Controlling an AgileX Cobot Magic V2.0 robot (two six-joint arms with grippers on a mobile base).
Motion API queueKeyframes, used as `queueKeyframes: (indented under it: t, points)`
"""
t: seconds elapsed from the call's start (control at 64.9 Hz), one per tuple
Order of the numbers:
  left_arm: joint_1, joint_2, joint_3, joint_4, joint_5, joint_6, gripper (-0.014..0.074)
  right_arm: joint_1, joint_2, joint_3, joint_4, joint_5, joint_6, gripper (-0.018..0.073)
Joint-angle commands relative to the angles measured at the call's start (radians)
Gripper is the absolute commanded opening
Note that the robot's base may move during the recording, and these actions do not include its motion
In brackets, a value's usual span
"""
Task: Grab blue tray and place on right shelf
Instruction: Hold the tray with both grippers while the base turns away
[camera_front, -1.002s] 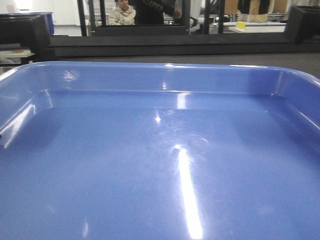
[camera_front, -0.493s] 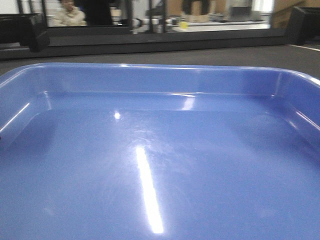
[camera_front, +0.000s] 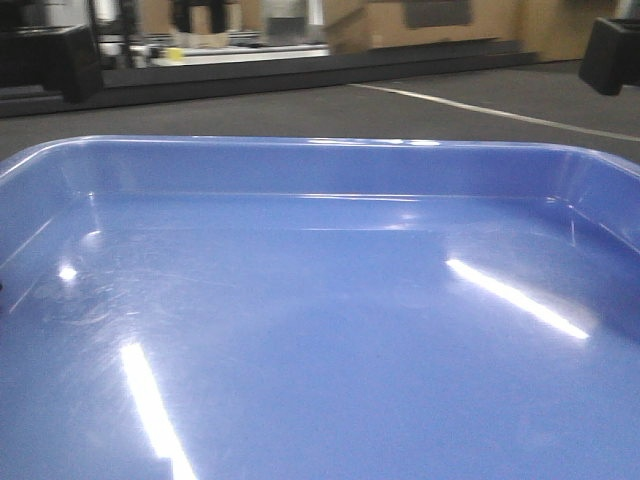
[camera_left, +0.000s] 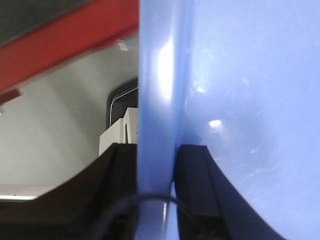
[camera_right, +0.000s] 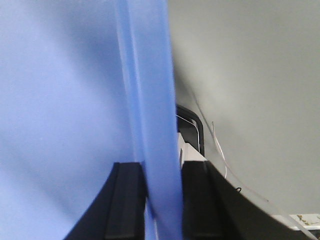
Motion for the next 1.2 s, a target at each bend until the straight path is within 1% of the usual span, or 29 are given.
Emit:
queueKeyframes:
  t: [0.0,1.187]
  points:
    - [-0.009,-0.024,-0.020,-0.012,0.054,-0.011,0.0072,-0.002,-0.024,-0.023,-0.023,-0.023,0.007,0.0264]
    - [-0.009,-0.024,-0.020,-0.013,0.066,-0.011,0.0072,-0.002,-0.024,-0.023,-0.023,-0.023,0.007,0.0264]
